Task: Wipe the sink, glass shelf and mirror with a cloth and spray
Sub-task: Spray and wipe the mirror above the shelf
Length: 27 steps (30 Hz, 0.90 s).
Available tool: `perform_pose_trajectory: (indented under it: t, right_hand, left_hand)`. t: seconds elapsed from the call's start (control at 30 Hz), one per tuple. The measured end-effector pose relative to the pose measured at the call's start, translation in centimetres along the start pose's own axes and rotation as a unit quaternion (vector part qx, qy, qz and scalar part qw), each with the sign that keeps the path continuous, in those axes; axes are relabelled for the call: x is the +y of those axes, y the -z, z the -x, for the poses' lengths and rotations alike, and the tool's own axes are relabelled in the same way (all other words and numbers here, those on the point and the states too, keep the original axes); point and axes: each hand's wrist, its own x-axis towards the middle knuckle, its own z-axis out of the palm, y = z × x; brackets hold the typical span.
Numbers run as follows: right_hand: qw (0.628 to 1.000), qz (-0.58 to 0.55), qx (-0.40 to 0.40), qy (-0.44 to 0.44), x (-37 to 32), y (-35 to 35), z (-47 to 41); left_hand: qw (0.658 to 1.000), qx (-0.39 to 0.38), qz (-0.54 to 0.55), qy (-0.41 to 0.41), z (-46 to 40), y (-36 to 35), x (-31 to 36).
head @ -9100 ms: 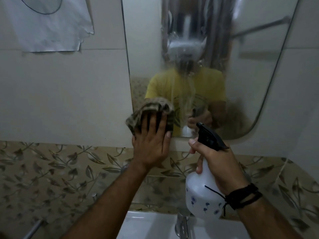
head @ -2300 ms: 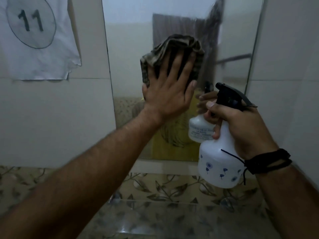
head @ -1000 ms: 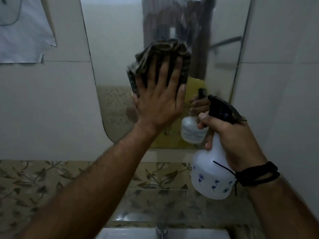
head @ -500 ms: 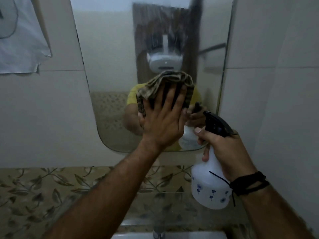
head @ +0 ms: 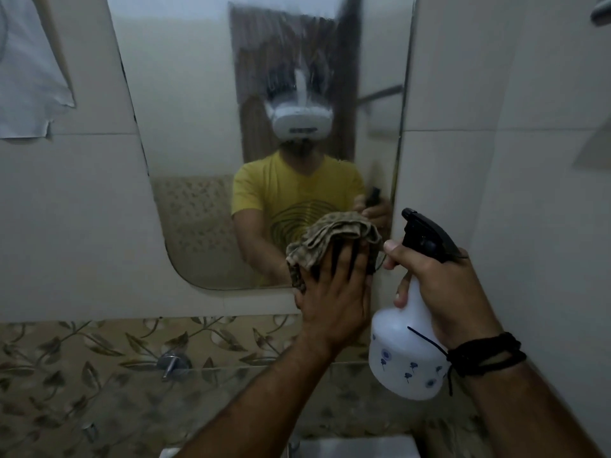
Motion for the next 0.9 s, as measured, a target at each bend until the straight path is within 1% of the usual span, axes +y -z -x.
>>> perform_pose_trajectory:
  t: [0.13,0.2,0.27,0.33,0.43,0.5,0.57,0.67,0.73,0.8,0.83,0.9]
  right_hand:
    - [1.000,0.009,0.008,0.007,-0.3,0.9,-0.1]
    - [1.000,0.011,0.010,0.011,-0.4,1.2,-0.2]
    - [1.000,0.007,0.011,0.009,-0.3,1.4,-0.3]
    - [1.000,0.006,0.013,0.005,-0.2,1.3,-0.3]
    - [1.000,0.000,0.016,0.000,-0.1,1.0,-0.3]
    - [1.000,-0.008,0.013,0.000,-0.1,0.8,-0.3]
    - [1.000,-0.009,0.010,0.003,-0.2,0.6,-0.4]
    - [1.000,-0.003,-0.001,0.012,-0.5,0.3,-0.7]
    - [1.000,0.004,-0.010,0.019,-1.0,0.1,-1.2]
    - [1.000,-0.003,-0.014,0.028,-1.9,-0.1,-1.9]
    - [0.999,-0.009,-0.018,0.032,-2.4,-0.2,-2.3]
    - [0.999,-0.020,-0.028,0.042,-3.5,-0.5,-3.0]
  left_hand:
    - [0.999,0.032,0.000,-0.025,-6.3,3.2,0.8]
    - [0.998,0.050,-0.014,-0.022,-10.1,5.1,0.7]
    - [0.998,0.057,-0.022,-0.018,-11.8,5.7,0.5]
    - [0.998,0.054,-0.013,-0.029,-10.6,4.8,0.4]
    - [0.997,0.009,-0.029,-0.070,-5.8,2.0,0.6]
    - [0.994,-0.002,-0.051,-0.097,-3.8,0.7,0.5]
    - [0.992,0.008,-0.059,-0.109,-3.7,0.8,0.3]
    - [0.989,0.052,-0.058,-0.124,-6.5,2.7,-0.2]
    - [0.990,0.093,-0.052,-0.093,-10.7,5.1,-0.6]
    - [0.991,0.117,-0.056,-0.046,-15.1,7.6,-1.2]
    - [0.991,0.117,-0.064,-0.033,-16.4,8.3,-1.3]
    - [0.991,0.112,-0.069,-0.033,-16.5,8.5,-1.5]
